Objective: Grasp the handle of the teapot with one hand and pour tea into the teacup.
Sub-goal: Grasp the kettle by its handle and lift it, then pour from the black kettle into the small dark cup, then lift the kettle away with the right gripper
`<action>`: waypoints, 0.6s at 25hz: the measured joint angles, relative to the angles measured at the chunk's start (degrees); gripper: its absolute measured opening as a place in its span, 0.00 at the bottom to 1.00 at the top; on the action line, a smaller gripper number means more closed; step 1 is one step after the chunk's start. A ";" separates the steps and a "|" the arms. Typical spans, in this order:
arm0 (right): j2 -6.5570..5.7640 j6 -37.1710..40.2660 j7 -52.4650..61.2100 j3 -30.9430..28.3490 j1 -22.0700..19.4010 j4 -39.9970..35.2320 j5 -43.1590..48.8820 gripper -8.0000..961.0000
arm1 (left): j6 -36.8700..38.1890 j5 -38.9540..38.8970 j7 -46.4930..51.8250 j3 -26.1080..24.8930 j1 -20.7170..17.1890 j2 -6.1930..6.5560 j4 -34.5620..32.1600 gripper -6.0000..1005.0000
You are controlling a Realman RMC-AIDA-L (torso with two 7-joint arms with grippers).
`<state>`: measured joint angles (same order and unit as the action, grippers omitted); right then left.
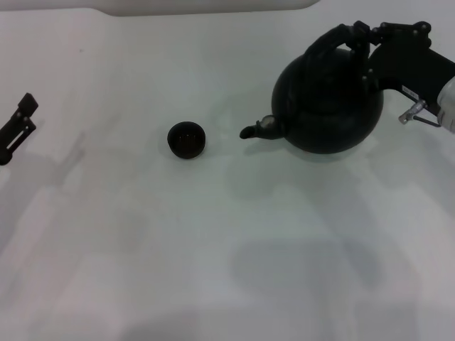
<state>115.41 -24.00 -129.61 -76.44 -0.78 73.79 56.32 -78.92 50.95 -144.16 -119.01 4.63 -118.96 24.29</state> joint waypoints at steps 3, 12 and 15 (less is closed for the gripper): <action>0.02 0.07 0.01 0.69 -0.49 1.21 -0.02 0.12 | -0.03 -0.07 -0.05 -0.60 -0.10 0.05 -1.18 0.81; 0.16 6.76 -0.40 5.76 -1.12 6.09 -0.07 0.12 | -0.26 -0.01 -3.69 -3.34 -2.04 0.32 -6.25 0.81; 0.21 9.31 -0.52 7.66 -0.85 7.19 0.11 0.12 | -0.56 -0.41 -6.09 -3.65 -2.73 0.17 -7.30 0.81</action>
<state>115.62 -14.69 -130.12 -68.79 -1.63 80.98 56.42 -79.48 50.53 -150.25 -122.66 1.90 -118.80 16.99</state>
